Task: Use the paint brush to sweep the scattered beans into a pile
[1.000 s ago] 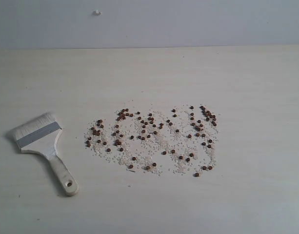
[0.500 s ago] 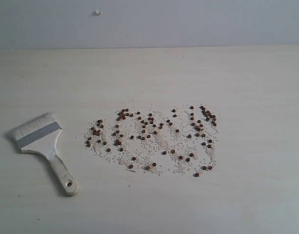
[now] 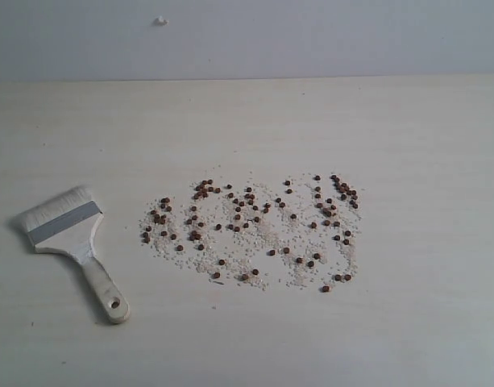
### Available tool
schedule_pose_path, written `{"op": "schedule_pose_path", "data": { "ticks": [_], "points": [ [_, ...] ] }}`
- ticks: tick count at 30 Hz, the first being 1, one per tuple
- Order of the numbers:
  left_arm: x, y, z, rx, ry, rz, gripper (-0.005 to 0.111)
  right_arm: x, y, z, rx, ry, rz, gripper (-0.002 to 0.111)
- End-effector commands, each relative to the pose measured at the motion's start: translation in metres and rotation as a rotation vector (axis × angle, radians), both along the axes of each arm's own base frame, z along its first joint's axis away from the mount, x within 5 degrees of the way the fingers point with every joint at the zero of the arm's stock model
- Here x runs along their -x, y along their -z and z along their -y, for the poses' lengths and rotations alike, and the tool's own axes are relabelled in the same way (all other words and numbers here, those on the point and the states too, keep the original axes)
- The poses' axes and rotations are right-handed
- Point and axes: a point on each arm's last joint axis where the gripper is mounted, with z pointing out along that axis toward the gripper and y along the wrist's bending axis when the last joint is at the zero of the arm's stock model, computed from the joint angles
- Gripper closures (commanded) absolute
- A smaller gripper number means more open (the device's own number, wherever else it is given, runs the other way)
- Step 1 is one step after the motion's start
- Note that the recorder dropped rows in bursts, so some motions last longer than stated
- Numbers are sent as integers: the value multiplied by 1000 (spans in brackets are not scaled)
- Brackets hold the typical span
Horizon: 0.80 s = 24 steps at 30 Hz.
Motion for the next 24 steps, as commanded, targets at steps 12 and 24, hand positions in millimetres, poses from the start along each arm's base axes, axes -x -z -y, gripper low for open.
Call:
{"op": "schedule_pose_path", "data": {
  "ticks": [12,24],
  "points": [
    [-31,-33,114,682,1123,-31,107,0,1,0,7,2,6,108],
    [-75,31,67,602,341,-888,106,0,1,0,7,2,6,108]
  ]
}}
